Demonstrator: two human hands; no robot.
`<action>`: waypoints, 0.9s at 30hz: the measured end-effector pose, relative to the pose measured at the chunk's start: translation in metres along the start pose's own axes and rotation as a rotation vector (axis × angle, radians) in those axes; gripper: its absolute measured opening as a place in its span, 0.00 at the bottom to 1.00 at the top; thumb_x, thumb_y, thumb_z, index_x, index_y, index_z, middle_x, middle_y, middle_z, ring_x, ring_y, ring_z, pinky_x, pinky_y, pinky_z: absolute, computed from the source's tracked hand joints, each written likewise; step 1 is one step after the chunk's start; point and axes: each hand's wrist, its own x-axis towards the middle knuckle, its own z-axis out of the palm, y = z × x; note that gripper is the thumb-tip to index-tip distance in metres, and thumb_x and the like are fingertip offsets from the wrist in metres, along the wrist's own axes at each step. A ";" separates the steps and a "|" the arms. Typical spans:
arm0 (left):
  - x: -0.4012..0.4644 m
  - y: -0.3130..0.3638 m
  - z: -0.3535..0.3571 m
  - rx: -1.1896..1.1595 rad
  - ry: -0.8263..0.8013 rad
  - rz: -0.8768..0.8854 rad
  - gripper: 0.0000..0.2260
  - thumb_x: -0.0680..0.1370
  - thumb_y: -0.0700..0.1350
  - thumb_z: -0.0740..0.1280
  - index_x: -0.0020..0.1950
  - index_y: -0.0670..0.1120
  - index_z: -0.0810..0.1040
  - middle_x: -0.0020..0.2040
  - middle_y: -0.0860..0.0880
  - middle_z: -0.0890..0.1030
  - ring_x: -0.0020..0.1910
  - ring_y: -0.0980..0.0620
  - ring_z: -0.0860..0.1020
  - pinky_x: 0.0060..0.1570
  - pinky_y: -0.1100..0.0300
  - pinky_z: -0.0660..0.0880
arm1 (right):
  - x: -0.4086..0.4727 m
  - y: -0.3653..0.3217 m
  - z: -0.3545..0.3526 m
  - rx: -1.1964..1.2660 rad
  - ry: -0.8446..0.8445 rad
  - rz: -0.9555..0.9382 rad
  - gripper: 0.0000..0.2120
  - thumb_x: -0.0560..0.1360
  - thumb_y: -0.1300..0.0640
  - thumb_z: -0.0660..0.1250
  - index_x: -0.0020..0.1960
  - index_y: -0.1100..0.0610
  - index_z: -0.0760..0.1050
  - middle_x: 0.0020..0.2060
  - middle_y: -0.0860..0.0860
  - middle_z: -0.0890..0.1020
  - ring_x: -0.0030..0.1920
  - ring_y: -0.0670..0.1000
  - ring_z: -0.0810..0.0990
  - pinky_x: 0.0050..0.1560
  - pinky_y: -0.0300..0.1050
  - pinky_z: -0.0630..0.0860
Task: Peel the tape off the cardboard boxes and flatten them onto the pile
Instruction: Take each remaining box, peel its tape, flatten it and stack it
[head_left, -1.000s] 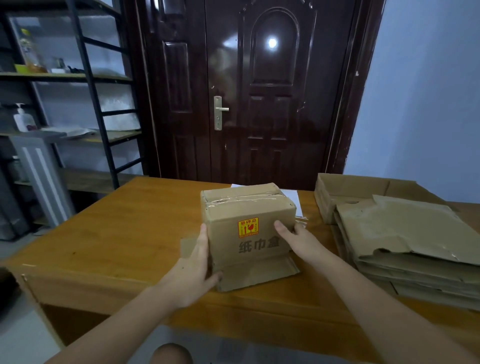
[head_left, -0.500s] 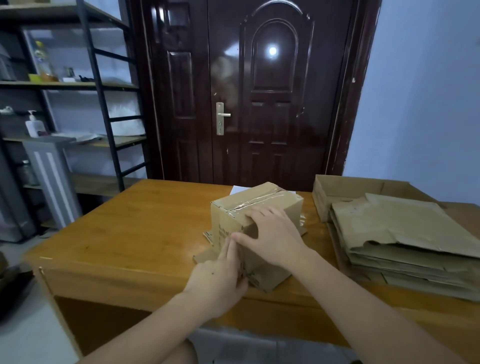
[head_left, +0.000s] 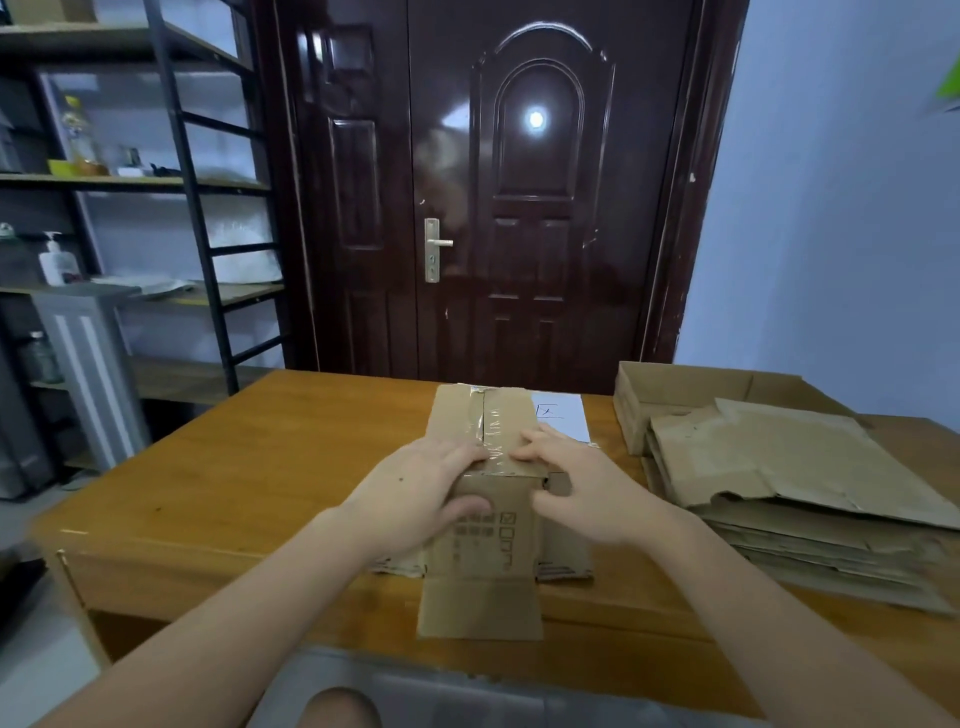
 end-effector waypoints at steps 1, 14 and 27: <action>0.002 0.004 0.004 -0.003 0.022 -0.003 0.27 0.80 0.64 0.65 0.76 0.53 0.70 0.73 0.56 0.74 0.69 0.54 0.72 0.71 0.58 0.67 | -0.001 0.002 -0.002 -0.043 0.016 -0.021 0.26 0.76 0.54 0.69 0.74 0.49 0.72 0.76 0.43 0.68 0.74 0.33 0.56 0.68 0.23 0.50; 0.016 0.013 0.034 -0.003 0.063 -0.028 0.36 0.73 0.66 0.72 0.76 0.50 0.72 0.74 0.51 0.74 0.74 0.51 0.70 0.75 0.59 0.57 | -0.004 0.025 0.027 -0.108 0.200 -0.172 0.27 0.73 0.49 0.77 0.71 0.49 0.75 0.70 0.42 0.75 0.73 0.41 0.67 0.75 0.44 0.66; 0.013 0.011 0.039 -0.041 0.088 -0.020 0.31 0.77 0.64 0.65 0.75 0.47 0.74 0.73 0.48 0.75 0.73 0.50 0.71 0.76 0.55 0.63 | -0.005 0.030 0.027 -0.120 0.207 -0.223 0.24 0.78 0.50 0.72 0.72 0.51 0.73 0.70 0.44 0.75 0.73 0.43 0.68 0.74 0.46 0.68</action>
